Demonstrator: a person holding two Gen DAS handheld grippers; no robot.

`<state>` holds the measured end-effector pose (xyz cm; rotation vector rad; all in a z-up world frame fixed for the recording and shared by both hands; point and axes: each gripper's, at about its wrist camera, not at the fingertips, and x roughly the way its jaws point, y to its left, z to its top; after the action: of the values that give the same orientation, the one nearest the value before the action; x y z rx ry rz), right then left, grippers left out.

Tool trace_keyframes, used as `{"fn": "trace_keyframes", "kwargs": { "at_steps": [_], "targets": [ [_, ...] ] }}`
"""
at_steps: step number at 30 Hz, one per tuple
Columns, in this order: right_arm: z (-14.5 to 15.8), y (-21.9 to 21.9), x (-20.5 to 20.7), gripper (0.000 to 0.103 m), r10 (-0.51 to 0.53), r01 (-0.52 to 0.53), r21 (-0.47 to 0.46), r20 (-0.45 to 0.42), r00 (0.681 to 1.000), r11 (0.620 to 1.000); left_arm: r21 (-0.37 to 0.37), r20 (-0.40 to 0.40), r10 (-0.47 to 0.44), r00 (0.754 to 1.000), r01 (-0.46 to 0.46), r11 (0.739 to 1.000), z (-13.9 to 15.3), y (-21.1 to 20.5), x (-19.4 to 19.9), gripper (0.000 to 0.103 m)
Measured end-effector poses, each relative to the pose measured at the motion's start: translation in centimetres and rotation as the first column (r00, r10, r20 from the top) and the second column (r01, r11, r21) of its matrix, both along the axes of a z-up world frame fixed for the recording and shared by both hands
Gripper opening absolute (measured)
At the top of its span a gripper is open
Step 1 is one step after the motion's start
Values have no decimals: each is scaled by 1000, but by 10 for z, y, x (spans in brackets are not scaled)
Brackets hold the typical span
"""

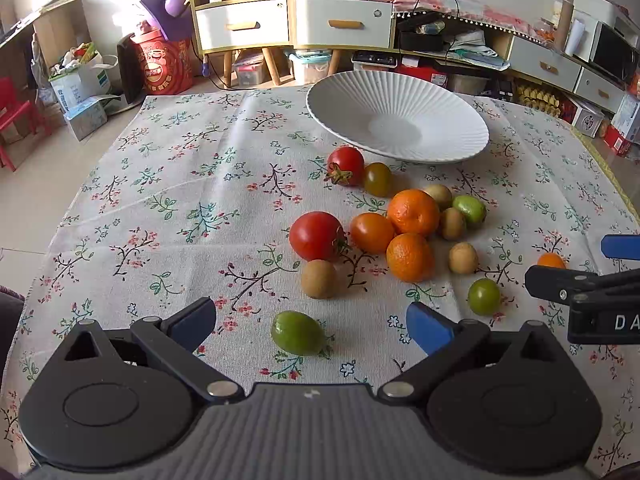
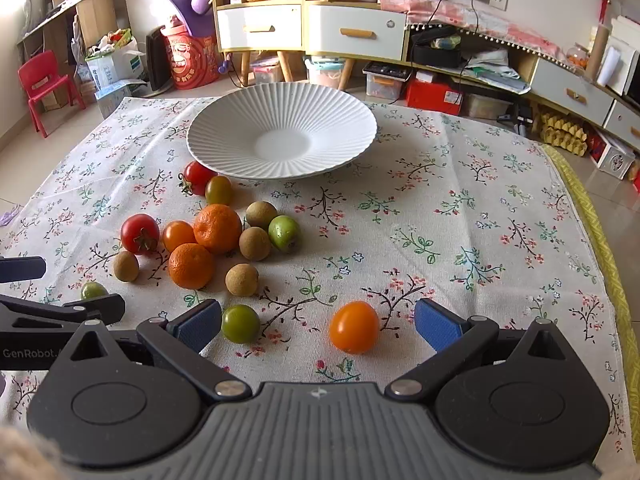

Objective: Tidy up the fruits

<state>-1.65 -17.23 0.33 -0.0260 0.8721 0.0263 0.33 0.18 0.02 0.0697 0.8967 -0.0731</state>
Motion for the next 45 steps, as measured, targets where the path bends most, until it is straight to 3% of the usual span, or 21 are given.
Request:
{"fn": "trace_keyframes", "kwargs": {
  "at_steps": [45],
  "targets": [
    [2,5,-2,103,15,-15,-17,5,1000,1000,-17,15,1,1000,-1,1000,5,1,1,98]
  ]
}}
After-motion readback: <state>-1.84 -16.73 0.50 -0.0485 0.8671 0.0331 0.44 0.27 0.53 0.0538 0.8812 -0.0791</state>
